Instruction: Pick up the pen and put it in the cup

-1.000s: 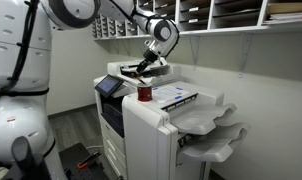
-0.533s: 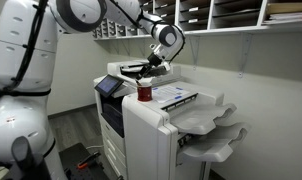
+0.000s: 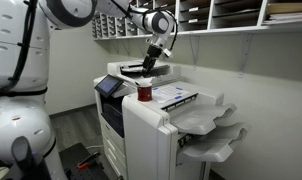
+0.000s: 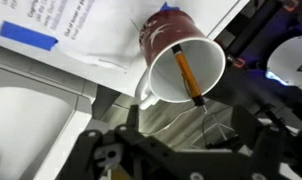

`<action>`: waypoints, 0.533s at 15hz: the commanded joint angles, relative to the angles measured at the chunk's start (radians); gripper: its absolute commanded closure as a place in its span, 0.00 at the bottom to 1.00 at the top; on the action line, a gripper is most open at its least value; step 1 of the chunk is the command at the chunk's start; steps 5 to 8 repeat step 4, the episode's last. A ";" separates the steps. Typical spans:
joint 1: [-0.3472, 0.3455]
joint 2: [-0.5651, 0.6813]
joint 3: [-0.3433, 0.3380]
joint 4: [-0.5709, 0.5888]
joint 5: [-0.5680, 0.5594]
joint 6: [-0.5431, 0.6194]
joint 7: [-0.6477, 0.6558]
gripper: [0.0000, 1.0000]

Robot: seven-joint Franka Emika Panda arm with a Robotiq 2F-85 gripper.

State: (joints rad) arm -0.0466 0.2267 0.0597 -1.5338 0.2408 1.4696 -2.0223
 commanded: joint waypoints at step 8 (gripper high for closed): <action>0.048 -0.102 0.001 -0.090 -0.147 0.136 0.158 0.00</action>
